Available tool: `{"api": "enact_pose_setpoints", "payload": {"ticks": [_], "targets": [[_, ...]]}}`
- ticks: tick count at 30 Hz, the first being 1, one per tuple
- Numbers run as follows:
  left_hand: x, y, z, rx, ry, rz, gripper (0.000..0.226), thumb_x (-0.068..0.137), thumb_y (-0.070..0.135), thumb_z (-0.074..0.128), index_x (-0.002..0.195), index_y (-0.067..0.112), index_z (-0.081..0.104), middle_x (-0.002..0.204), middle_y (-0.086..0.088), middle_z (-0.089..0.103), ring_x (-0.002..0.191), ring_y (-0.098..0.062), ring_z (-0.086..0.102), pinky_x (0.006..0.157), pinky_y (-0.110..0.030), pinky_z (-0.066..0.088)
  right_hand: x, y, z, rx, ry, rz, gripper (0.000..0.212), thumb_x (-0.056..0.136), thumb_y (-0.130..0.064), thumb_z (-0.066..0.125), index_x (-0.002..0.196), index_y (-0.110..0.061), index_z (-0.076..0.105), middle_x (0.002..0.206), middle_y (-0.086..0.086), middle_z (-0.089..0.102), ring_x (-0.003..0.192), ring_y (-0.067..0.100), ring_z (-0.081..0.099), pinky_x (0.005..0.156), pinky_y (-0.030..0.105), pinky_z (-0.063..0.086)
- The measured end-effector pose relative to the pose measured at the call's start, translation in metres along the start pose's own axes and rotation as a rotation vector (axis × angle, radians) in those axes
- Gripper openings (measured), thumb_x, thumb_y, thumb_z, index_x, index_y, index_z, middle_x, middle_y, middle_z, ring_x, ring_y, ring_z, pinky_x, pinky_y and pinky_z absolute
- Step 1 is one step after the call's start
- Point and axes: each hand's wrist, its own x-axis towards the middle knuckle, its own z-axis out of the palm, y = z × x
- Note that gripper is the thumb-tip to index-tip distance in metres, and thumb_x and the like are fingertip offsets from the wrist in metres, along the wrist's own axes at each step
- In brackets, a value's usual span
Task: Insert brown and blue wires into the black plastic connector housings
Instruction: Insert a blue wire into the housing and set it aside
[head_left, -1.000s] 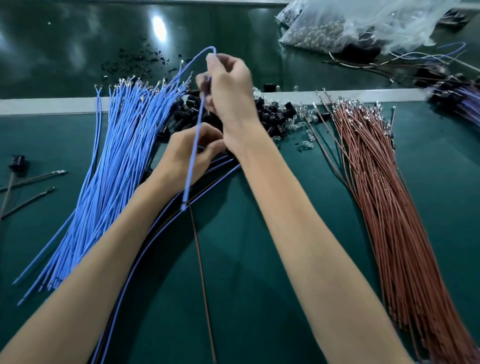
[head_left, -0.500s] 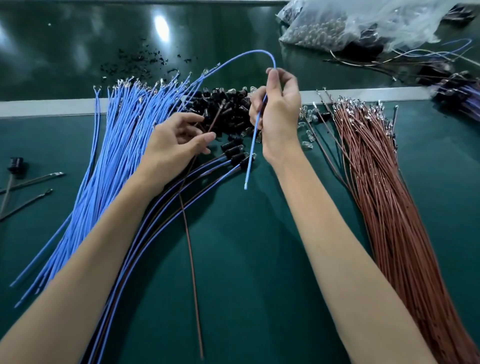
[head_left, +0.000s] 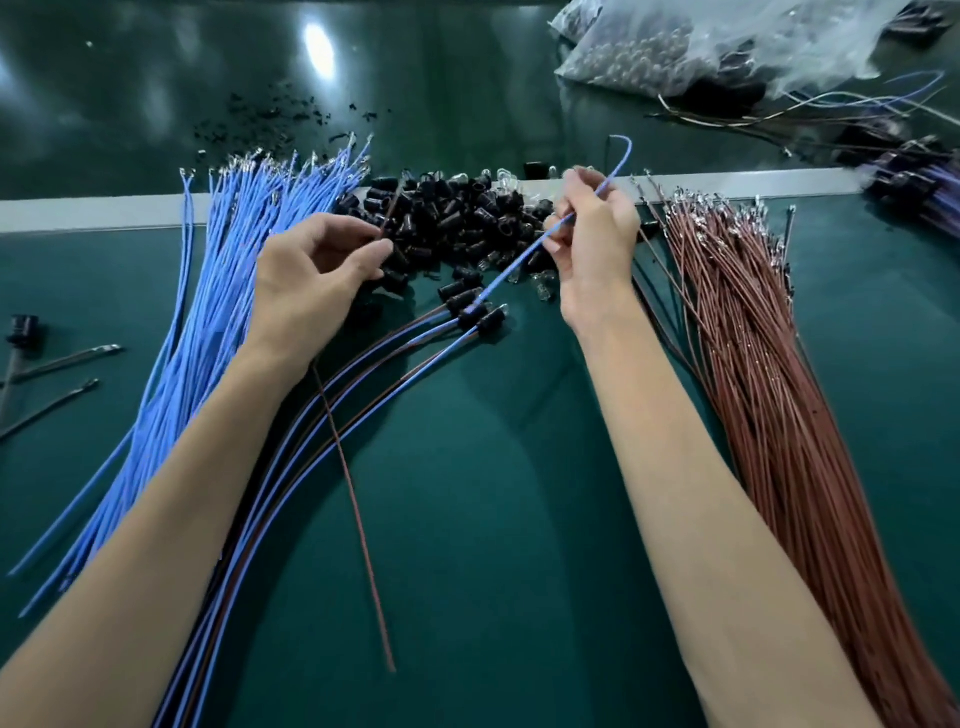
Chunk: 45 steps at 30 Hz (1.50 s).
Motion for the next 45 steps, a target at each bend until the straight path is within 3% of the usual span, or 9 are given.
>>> {"api": "enact_pose_setpoints", "payload": {"ticks": [6,16,19,23,28,31,35,40,45], "targets": [[-0.011,0.012,0.008,0.074,-0.251,0.069,0.013,0.079,0.017,0.076,0.090,0.017,0.069,0.073,0.004,0.067,0.060,-0.001,0.062,0.062,-0.011,0.047,-0.008,0.001,0.004,-0.222,-0.118,-0.186,0.006,0.103,-0.019,0.040,0.101,-0.022,0.044,0.059,-0.001,0.064,0.037,0.011,0.045,0.039,0.018,0.034],[-0.014,0.022,0.005,-0.003,-0.389,0.015,0.013,0.086,0.008,0.066,0.096,0.017,0.067,0.076,0.005,0.069,0.068,0.000,0.065,0.072,-0.011,0.051,-0.007,0.003,0.001,-0.289,-0.037,-0.382,0.025,0.103,-0.018,0.039,0.128,-0.019,0.041,0.060,0.002,0.056,0.044,0.012,0.048,0.044,0.019,0.038],[-0.016,0.023,0.007,0.035,-0.358,0.017,0.011,0.086,0.012,0.068,0.094,0.019,0.069,0.074,0.005,0.071,0.069,-0.004,0.067,0.069,-0.014,0.051,-0.008,0.004,0.002,-0.262,-0.049,-0.340,0.021,0.103,-0.020,0.040,0.124,-0.018,0.042,0.056,-0.004,0.055,0.042,0.009,0.047,0.044,0.020,0.038],[-0.018,0.025,0.010,0.126,-0.329,0.065,0.011,0.082,0.018,0.073,0.093,0.019,0.072,0.097,-0.004,0.071,0.071,-0.016,0.068,0.070,-0.023,0.050,-0.010,0.004,0.006,-0.232,-0.074,-0.294,0.018,0.103,-0.020,0.040,0.121,-0.017,0.044,0.059,-0.001,0.055,0.041,0.009,0.046,0.042,0.019,0.038],[-0.017,0.026,0.010,0.116,-0.347,-0.005,0.008,0.081,0.021,0.075,0.088,0.026,0.073,0.079,-0.011,0.074,0.073,-0.012,0.068,0.076,-0.025,0.051,-0.012,0.001,0.010,-0.145,-0.120,-0.219,0.015,0.101,-0.021,0.047,0.115,-0.018,0.045,0.063,0.000,0.057,0.046,0.009,0.050,0.047,0.020,0.042],[-0.019,0.030,0.011,0.024,-0.337,-0.036,0.008,0.082,0.018,0.074,0.086,0.024,0.072,0.084,-0.019,0.072,0.075,-0.015,0.068,0.080,-0.029,0.052,-0.014,-0.001,0.010,-0.116,-0.311,-0.070,0.010,0.096,-0.015,0.056,0.105,-0.014,0.052,0.067,-0.003,0.062,0.053,0.006,0.055,0.051,0.017,0.045],[-0.022,0.031,0.014,-0.026,-0.317,-0.046,0.009,0.082,0.015,0.073,0.088,0.022,0.073,0.085,-0.017,0.073,0.077,-0.014,0.069,0.086,-0.032,0.054,-0.019,0.003,0.008,-0.356,-0.583,0.008,0.006,0.093,-0.008,0.058,0.089,-0.010,0.062,0.068,-0.004,0.066,0.058,0.002,0.056,0.055,0.014,0.047],[-0.020,0.026,0.015,-0.021,-0.309,-0.053,0.013,0.082,0.016,0.073,0.095,0.016,0.073,0.080,-0.017,0.071,0.069,-0.004,0.066,0.073,-0.013,0.052,-0.016,0.001,0.007,-0.439,-0.526,-0.083,0.020,0.097,-0.013,0.055,0.080,-0.010,0.063,0.068,-0.002,0.065,0.056,0.002,0.058,0.055,0.014,0.046],[-0.018,0.023,0.015,0.009,-0.242,-0.045,0.014,0.081,0.020,0.074,0.095,0.022,0.072,0.062,0.008,0.066,0.064,-0.006,0.060,0.068,-0.017,0.045,-0.012,-0.008,0.003,-0.286,-0.448,-0.122,0.019,0.096,-0.010,0.055,0.078,-0.007,0.061,0.067,0.000,0.065,0.056,0.006,0.059,0.056,0.016,0.048]]}}
